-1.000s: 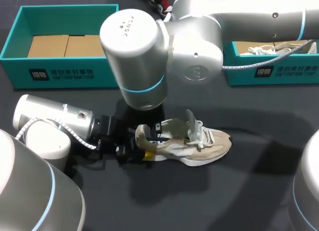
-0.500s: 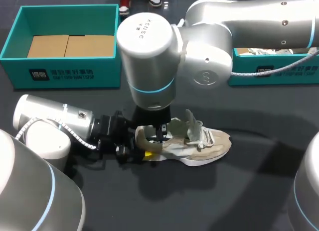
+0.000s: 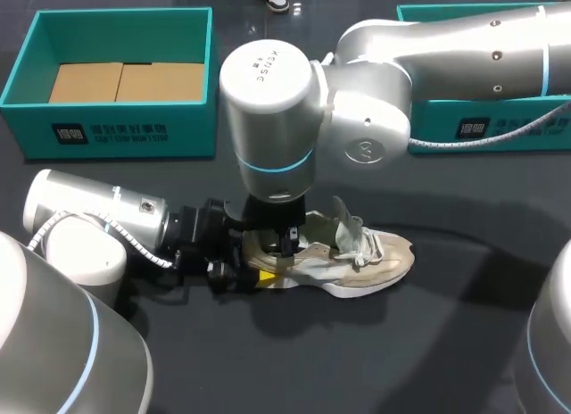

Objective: Take the shoe out of the shoebox, open the shoe tongue, remove and reinsert the insole, then place the shoe into the shoebox

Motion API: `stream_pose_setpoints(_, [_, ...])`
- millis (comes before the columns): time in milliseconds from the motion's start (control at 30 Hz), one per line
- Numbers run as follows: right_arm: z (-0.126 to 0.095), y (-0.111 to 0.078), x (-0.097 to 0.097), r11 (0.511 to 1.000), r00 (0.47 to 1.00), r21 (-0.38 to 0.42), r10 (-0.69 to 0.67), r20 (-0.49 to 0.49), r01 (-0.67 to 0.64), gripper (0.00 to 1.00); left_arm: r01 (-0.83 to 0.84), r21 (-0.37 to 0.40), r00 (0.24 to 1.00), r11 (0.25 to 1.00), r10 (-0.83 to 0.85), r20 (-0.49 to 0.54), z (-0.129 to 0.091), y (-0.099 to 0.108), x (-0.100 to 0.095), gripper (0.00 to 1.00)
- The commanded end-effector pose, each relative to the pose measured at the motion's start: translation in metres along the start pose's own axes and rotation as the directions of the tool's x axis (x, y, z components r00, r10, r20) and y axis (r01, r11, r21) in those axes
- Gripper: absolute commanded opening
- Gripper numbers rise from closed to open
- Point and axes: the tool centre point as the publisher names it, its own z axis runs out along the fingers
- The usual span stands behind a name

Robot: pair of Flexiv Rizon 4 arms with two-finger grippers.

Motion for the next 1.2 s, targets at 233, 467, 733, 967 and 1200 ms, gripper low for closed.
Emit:
stream_pose_setpoints(233, [0.022,-0.023,0.009,0.996,0.996,-0.024,0.085,-0.015,-0.085,0.00,0.000,-0.004,1.000,1.000,0.000,0.000,0.001,0.002,-0.002,0.00])
stream_pose_setpoints(467, [0.021,-0.040,0.013,0.991,0.991,-0.008,0.130,0.012,-0.130,0.00,0.000,-0.004,1.000,1.000,0.000,0.000,0.001,0.002,-0.002,0.00])
stream_pose_setpoints(733, [0.020,-0.048,0.009,0.989,0.989,-0.004,0.147,0.035,-0.146,0.00,0.000,-0.004,1.000,1.000,0.000,0.000,0.001,0.002,-0.002,0.00])
stream_pose_setpoints(967, [0.024,-0.048,0.005,0.990,0.990,0.004,0.140,0.022,-0.140,0.30,0.000,-0.004,1.000,1.000,0.000,0.000,0.001,0.002,-0.002,0.00])
stream_pose_setpoints(1200, [0.030,-0.049,0.003,0.991,0.991,0.007,0.134,-0.004,-0.134,0.38,0.000,-0.004,1.000,1.000,0.000,0.000,0.001,0.002,-0.002,0.00])
